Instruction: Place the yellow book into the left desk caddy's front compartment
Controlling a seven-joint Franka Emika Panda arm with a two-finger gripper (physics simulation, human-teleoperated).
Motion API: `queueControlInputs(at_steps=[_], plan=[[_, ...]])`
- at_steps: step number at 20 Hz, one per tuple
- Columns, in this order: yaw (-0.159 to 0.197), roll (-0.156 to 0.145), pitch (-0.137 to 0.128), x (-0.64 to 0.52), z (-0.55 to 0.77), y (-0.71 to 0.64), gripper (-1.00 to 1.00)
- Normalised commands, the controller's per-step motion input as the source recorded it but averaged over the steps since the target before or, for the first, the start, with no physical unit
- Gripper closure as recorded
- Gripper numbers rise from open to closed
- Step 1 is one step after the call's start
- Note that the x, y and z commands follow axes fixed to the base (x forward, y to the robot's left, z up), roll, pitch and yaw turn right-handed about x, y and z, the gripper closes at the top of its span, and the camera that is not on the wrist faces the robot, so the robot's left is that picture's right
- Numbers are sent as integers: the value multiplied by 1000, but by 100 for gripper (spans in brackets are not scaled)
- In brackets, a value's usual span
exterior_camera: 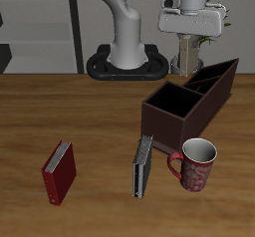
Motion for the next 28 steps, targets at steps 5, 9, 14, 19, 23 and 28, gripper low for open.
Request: queueControlInputs(at_steps=[5,9,14,19,23,28], plan=[[-15,-20,6,119,-79,-72,100],[-11,-10,16,75,-144,-17,100],[4,5,12,-10,-117,58,100],[0,9,13,19,-102,34,100],[-12,-10,24,73,-123,-44,100],[7,-1,-3,72,-45,7,100]])
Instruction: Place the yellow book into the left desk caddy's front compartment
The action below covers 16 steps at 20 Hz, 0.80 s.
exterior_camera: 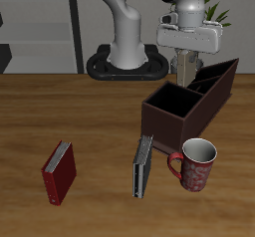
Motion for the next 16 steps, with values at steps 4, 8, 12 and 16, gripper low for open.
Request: queueControlInputs(at_steps=[4,8,12,16], plan=[[2,12,14,21,-123,44,100],[0,5,11,15,-99,20,100],[2,-9,29,65,-212,-35,100],[-1,1,32,65,-192,23,100]])
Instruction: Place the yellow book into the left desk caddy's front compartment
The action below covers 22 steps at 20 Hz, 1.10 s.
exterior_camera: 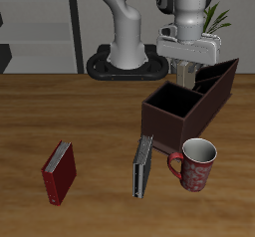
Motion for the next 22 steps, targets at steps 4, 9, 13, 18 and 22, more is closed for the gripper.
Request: queueControlInputs(at_steps=[4,9,13,18,22], plan=[[3,3,14,56,-111,24,100],[21,11,31,-19,-218,78,100],[45,13,53,-7,-223,112,100],[6,-6,81,18,-233,5,100],[-17,34,25,27,-35,-8,-100]])
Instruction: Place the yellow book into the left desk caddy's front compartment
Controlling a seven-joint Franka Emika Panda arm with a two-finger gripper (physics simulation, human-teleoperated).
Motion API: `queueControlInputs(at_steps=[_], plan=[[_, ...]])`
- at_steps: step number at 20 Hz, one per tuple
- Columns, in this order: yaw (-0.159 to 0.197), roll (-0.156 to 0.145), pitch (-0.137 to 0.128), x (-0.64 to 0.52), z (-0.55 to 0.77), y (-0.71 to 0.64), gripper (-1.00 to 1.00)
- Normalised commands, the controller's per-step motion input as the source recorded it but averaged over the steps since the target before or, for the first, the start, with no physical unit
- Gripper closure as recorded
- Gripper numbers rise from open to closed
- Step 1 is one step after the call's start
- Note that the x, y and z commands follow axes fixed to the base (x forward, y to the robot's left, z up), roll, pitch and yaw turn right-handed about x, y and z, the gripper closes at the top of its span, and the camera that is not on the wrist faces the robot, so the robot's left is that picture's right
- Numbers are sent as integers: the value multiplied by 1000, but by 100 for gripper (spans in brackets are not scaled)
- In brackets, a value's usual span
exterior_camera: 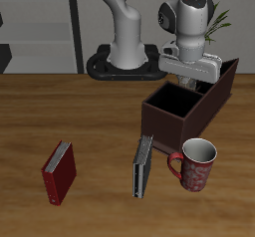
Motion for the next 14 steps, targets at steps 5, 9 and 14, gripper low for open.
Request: queueControlInputs(at_steps=[5,9,14], plan=[[-9,7,1,-2,105,-58,-100],[-6,-8,-34,-40,170,-30,-100],[1,-8,-20,-7,90,3,-100]])
